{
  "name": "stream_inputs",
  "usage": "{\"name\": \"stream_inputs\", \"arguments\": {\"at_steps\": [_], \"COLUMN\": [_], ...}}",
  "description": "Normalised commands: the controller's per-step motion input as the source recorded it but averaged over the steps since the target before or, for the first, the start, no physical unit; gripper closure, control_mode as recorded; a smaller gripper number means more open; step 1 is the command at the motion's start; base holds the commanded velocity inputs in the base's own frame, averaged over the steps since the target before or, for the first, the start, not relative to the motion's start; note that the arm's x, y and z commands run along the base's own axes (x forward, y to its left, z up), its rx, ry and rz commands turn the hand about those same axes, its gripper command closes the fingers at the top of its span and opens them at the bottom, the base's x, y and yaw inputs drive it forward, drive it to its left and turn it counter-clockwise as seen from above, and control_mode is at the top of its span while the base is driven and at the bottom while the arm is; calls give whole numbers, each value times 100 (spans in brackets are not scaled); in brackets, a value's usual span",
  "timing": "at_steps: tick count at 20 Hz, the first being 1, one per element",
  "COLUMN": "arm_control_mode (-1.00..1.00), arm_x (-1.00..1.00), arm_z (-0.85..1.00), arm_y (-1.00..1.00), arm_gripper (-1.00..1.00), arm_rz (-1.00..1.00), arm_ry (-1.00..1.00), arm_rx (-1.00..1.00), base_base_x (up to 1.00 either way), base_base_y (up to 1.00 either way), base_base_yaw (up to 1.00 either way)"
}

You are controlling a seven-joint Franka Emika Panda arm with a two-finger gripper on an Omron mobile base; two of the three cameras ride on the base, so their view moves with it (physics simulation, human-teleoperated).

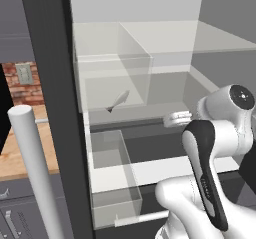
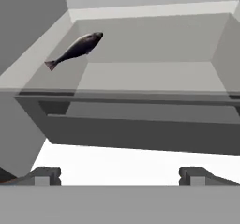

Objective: Gather the tomato and garlic from the fridge and place them on a tray on the dining counter. Then gather the fish and chicken drumstick from the fridge and place them on the other tray.

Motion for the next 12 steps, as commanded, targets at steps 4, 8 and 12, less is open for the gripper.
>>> {"name": "stream_inputs", "arguments": {"at_steps": [4, 8, 12], "arm_control_mode": [-100, -100, -100], "arm_x": [17, 17, 47], "arm_z": [10, -3, -7], "arm_y": [35, 34, 15], "arm_gripper": [-100, -100, -100], "arm_rz": [0, 0, 0], "arm_ry": [-4, -5, -4], "arm_rx": [7, 2, 3], "base_base_x": [0, 0, 0], "base_base_y": [0, 0, 0], "base_base_yaw": [0, 0, 0]}}
